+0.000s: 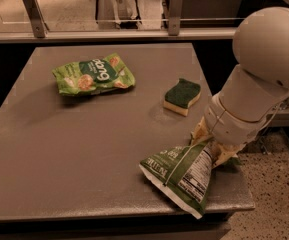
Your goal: Move green jalapeno chip bag near green rice chip bag
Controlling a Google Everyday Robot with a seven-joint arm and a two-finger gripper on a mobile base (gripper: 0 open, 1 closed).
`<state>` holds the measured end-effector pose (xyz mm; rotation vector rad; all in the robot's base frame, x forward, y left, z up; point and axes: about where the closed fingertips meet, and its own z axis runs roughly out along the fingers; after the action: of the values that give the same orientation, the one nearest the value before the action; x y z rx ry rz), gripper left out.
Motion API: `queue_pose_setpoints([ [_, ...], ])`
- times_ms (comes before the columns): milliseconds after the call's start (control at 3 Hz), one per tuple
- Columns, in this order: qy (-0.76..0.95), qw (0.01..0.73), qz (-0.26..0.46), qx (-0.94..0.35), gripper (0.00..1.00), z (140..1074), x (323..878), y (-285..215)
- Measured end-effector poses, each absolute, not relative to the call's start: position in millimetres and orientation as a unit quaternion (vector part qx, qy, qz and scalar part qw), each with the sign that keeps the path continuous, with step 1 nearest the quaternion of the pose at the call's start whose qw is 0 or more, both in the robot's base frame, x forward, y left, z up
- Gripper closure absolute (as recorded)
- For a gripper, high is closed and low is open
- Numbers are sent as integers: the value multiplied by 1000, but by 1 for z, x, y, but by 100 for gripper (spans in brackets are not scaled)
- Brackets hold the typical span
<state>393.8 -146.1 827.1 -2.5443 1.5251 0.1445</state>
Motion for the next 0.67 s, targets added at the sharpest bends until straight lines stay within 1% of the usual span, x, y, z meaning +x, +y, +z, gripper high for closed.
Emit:
queue_pose_setpoints([
  [333, 512, 86, 48, -854, 100, 827, 394, -146],
  [667, 505, 85, 42, -858, 100, 838, 405, -144],
])
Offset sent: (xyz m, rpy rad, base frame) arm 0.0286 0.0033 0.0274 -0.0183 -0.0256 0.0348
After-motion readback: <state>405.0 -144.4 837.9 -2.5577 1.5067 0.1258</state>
